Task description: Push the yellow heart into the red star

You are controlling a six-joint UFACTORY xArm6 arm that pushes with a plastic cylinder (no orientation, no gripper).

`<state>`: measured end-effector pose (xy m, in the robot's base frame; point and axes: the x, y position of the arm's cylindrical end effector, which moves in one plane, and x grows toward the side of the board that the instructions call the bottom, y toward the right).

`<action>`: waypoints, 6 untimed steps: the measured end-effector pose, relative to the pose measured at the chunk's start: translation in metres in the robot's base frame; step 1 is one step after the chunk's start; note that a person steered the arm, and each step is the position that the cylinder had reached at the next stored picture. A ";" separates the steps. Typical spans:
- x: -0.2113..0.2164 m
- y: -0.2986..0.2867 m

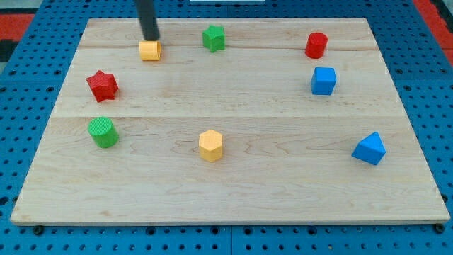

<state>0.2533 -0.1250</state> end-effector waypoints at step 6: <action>0.030 -0.080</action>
